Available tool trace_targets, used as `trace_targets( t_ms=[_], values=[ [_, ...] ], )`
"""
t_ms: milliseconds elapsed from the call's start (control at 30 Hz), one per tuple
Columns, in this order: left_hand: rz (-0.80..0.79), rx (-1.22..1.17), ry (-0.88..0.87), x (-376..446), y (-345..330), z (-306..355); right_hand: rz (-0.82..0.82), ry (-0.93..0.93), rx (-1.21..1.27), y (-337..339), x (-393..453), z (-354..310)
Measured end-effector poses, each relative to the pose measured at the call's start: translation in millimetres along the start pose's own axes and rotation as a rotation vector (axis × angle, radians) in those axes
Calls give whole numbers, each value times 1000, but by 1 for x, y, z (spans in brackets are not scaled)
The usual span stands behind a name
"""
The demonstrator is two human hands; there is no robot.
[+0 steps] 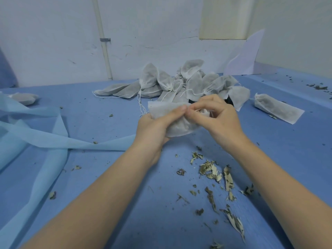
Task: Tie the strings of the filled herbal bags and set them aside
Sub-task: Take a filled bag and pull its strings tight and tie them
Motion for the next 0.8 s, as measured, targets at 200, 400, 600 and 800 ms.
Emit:
trace_targets(
  t_ms=[200,400,600,800],
  values=[
    [115,32,-46,6,16,2,-62,32,-59,-4,0,0],
    [106,-31,-70,8,21,11,-115,-82,171,-13,4,9],
    [410,8,-94,16,59,26,-48,-329,470,-32,17,31],
    [595,-64,-91,19,92,32,-371,-234,-338,-58,19,46]
  ],
)
Point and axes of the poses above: each hand's wrist, its own x-axis towards the middle knuckle, its own y-axis out of the back of the hand, z = x × y, the point moved 7 cm from there along x, towards the middle knuckle, and after that the axes turned 9 degrees about x, right-handed, at the moved point
